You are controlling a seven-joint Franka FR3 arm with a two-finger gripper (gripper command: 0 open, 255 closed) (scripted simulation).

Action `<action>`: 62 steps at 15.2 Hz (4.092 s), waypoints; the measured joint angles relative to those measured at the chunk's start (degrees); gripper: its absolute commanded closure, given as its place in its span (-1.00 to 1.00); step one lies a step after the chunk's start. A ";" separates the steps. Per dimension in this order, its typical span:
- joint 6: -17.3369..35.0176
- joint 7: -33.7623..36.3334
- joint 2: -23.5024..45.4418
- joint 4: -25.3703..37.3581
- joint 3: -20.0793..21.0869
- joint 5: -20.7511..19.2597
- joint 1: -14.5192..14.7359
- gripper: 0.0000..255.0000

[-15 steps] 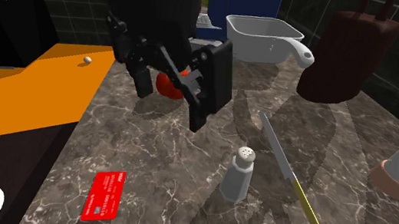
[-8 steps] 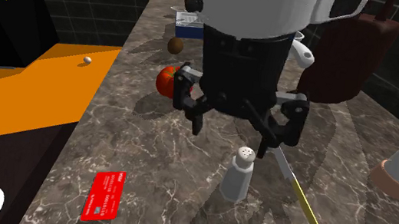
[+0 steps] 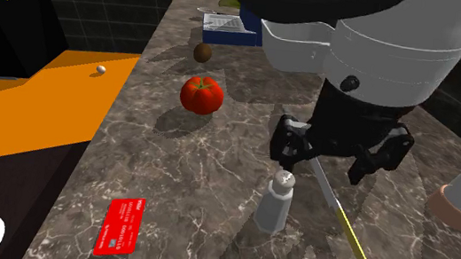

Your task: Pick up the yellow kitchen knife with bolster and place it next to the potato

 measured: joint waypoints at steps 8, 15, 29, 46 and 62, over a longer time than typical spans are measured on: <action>0.43 -11.50 11.28 9.65 4.43 6.01 -3.76 -1.00; 2.78 -12.43 13.38 9.21 5.23 7.33 -4.15 -1.00; 2.83 -12.44 13.41 9.22 5.24 7.35 -4.16 1.00; -6.61 -9.18 8.23 14.20 3.26 3.47 -3.28 1.00; -8.64 0.39 -0.78 9.55 3.80 -2.19 3.95 1.00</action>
